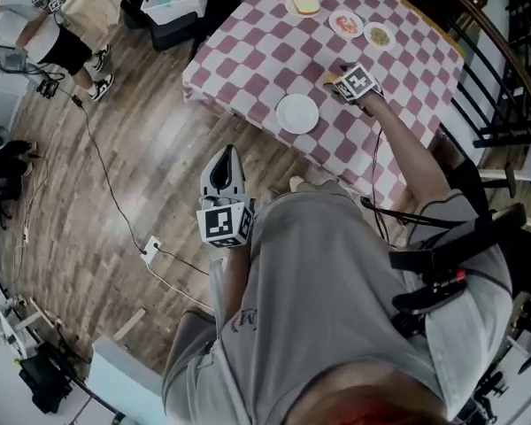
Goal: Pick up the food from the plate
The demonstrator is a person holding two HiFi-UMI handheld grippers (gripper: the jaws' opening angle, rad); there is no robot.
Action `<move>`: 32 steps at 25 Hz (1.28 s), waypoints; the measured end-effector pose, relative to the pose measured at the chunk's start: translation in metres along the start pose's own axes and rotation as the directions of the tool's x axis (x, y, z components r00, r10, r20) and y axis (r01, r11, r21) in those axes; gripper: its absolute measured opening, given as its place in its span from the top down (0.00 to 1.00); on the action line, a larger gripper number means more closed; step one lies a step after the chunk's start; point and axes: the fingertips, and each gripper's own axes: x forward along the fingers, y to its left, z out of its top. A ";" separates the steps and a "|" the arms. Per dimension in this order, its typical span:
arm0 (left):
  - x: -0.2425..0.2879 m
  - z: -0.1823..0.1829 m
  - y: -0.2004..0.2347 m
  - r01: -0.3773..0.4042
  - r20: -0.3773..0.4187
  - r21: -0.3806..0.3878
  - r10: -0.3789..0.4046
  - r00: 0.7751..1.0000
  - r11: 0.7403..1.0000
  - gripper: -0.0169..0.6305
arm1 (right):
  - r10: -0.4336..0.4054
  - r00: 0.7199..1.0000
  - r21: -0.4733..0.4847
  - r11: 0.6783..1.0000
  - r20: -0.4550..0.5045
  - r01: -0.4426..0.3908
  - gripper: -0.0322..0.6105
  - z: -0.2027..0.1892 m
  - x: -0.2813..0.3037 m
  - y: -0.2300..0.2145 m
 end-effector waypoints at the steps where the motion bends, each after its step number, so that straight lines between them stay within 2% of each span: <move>1: 0.004 0.000 -0.002 0.015 0.001 0.000 -0.015 1.000 1.000 0.96 | 0.007 1.000 -0.005 1.000 0.029 -0.007 0.41 0.010 -0.012 0.008; 5: 0.033 0.000 -0.016 0.133 0.004 0.014 -0.133 0.991 0.991 0.96 | 0.031 0.983 0.063 0.997 0.181 -0.044 0.41 0.043 -0.074 0.040; 8: 0.049 0.000 -0.032 0.194 0.006 0.018 -0.195 0.981 0.981 0.96 | 0.052 0.949 0.089 0.992 0.312 -0.084 0.41 0.068 -0.125 0.071; 14: 0.078 0.022 -0.071 0.295 0.047 0.040 -0.297 0.954 0.955 0.96 | 0.080 0.874 0.069 0.989 0.480 -0.128 0.43 0.094 -0.205 0.123; 17: 0.081 0.035 -0.090 0.339 0.066 0.065 -0.343 0.937 0.939 0.96 | 0.056 0.817 0.094 0.986 0.574 -0.134 0.58 0.100 -0.237 0.135; 19: 0.082 0.045 -0.096 0.359 0.085 0.095 -0.367 0.926 0.929 0.96 | 0.011 0.773 0.122 0.986 0.635 -0.115 0.69 0.104 -0.258 0.134; 20: 0.083 0.049 -0.097 0.365 0.093 0.107 -0.375 0.922 0.925 0.96 | -0.020 0.748 0.144 0.984 0.664 -0.101 0.71 0.106 -0.269 0.132; 24: 0.086 0.059 -0.088 0.347 0.102 0.098 -0.357 0.929 0.933 0.96 | -0.127 0.633 0.224 0.972 0.763 -0.075 0.81 0.103 -0.305 0.123; 25: 0.086 0.061 -0.085 0.339 0.100 0.098 -0.348 0.932 0.936 0.96 | -0.142 0.612 0.232 0.970 0.778 -0.070 0.86 0.100 -0.311 0.122; 27: 0.086 0.065 -0.083 0.331 0.093 0.105 -0.340 0.936 0.938 0.96 | -0.179 0.600 0.251 0.967 0.780 -0.037 0.90 0.093 -0.315 0.118; 29: 0.087 0.071 -0.083 0.332 0.088 0.121 -0.343 0.935 0.935 0.96 | -0.212 0.606 0.272 0.962 0.766 -0.007 0.92 0.087 -0.316 0.112; 32: 0.087 0.080 -0.084 0.337 0.090 0.154 -0.353 0.931 0.929 0.96 | -0.213 0.608 0.271 0.963 0.765 -0.003 0.93 0.086 -0.316 0.114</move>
